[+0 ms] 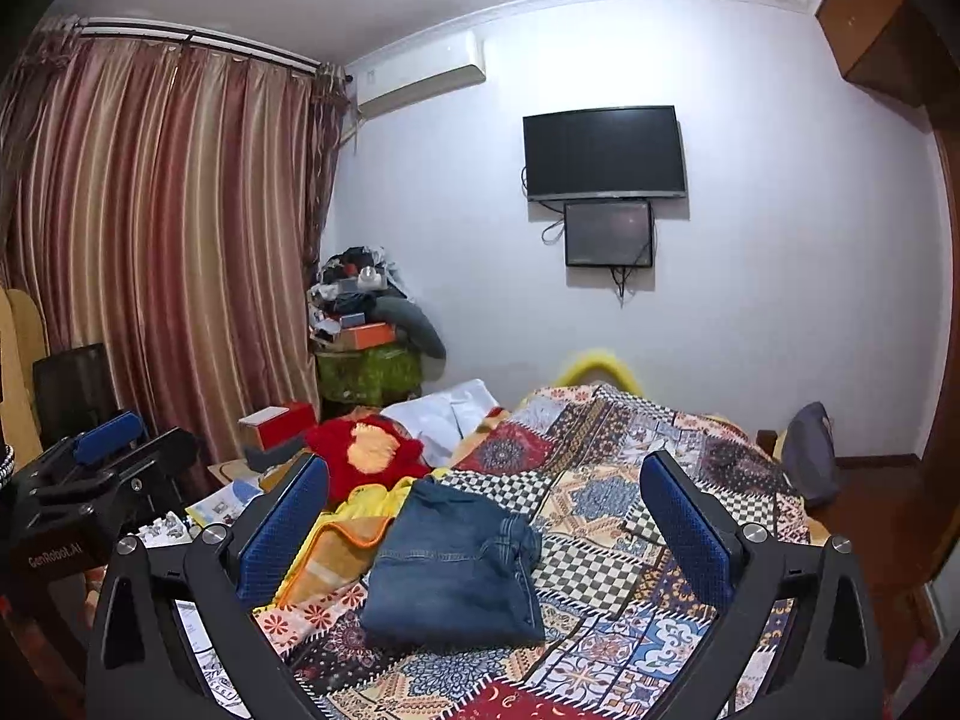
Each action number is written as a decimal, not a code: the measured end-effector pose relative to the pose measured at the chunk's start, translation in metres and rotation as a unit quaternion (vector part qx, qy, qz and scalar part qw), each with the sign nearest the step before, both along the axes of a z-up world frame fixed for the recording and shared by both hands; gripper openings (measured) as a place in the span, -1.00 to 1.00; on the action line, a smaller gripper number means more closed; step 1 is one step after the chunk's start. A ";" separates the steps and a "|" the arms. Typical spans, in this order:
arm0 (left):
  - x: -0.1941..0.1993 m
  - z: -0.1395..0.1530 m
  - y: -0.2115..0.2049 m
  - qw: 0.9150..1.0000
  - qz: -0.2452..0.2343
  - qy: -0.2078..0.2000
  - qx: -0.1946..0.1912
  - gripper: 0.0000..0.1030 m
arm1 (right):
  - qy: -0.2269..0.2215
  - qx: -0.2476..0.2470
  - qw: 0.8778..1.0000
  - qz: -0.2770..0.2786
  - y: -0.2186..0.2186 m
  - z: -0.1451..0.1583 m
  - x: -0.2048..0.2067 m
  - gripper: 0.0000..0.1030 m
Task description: Fold large clothes
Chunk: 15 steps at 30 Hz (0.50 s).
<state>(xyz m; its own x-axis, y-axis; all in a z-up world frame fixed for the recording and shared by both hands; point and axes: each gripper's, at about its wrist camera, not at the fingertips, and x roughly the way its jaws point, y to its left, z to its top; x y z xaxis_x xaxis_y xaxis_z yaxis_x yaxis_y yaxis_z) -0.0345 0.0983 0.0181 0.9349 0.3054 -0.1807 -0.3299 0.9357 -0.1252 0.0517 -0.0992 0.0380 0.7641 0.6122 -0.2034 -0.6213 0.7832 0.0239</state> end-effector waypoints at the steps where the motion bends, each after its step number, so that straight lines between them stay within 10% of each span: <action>1: 0.000 -0.001 0.000 1.000 -0.001 0.000 -0.001 0.99 | 0.001 0.000 1.000 0.000 0.001 0.000 0.001 1.00; 15: 0.004 -0.006 0.003 1.000 -0.005 0.004 -0.003 0.99 | 0.007 0.000 1.000 0.008 0.000 0.002 0.000 1.00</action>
<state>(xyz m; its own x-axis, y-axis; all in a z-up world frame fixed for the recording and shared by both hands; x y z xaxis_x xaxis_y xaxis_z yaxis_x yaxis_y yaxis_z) -0.0308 0.1014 0.0119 0.9366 0.2941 -0.1904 -0.3207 0.9384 -0.1285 0.0519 -0.0995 0.0396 0.7511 0.6248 -0.2133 -0.6336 0.7729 0.0330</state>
